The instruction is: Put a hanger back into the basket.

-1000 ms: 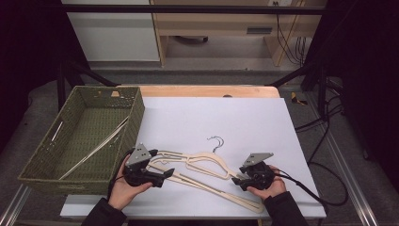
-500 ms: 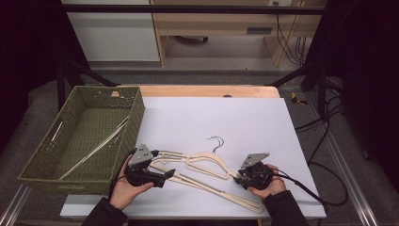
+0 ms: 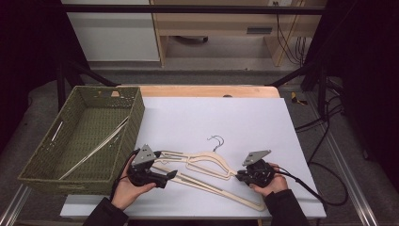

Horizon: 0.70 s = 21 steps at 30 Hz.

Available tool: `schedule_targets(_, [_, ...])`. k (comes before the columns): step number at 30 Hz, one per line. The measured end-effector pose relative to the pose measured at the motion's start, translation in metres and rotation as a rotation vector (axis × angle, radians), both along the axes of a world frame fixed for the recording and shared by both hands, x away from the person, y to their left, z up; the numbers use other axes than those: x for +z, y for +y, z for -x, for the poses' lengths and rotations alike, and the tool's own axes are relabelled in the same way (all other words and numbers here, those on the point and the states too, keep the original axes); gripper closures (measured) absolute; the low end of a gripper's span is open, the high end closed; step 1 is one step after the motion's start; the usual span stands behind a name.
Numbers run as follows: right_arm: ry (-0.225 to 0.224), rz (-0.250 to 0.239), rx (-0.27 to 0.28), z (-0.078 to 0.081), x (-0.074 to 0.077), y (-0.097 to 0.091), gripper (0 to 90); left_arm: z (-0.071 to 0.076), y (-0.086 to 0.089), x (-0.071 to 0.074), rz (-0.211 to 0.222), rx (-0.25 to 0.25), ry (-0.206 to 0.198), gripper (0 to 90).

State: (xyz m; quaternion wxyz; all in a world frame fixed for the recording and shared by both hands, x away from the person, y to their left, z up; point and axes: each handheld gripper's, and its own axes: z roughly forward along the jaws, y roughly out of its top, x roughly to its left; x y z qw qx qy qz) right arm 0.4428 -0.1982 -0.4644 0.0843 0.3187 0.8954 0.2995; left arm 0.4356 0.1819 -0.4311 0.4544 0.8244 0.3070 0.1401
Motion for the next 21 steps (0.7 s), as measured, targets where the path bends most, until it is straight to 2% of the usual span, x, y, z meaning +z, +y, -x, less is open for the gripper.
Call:
schedule_targets(2, [-0.018,-0.006,0.019,-0.0009,-0.0005,-0.001,79.4,-0.0001,-0.001,-0.0004,-0.002,-0.001,0.002,7.6])
schedule_targets(6, [-0.008,-0.001,0.006,-0.0001,0.0018,-0.0012,79.3,-0.0004,-0.0022,-0.0012,-0.006,-0.004,0.005,7.6])
schedule_targets(10, [-0.023,-0.009,0.02,-0.0011,0.0026,-0.0032,79.4,-0.0004,-0.0029,-0.002,-0.01,-0.008,0.007,7.6])
schedule_targets(12, [-0.01,-0.014,0.002,-0.0001,0.0036,-0.0024,79.3,-0.0004,-0.0034,-0.0028,-0.01,-0.008,0.01,7.6])
schedule_targets(13, [-0.021,-0.014,0.015,-0.0008,0.003,-0.0032,79.3,-0.0004,-0.0036,-0.0031,-0.011,-0.009,0.011,7.6])
schedule_targets(18, [-0.021,-0.015,0.018,-0.0006,0.0033,-0.0035,79.4,-0.0002,-0.0043,-0.0038,-0.018,-0.012,0.013,7.6])
schedule_targets(21, [0.0,-0.017,-0.003,0.0009,0.0045,-0.0024,79.3,-0.0001,-0.0047,-0.0042,-0.021,-0.014,0.013,7.6])
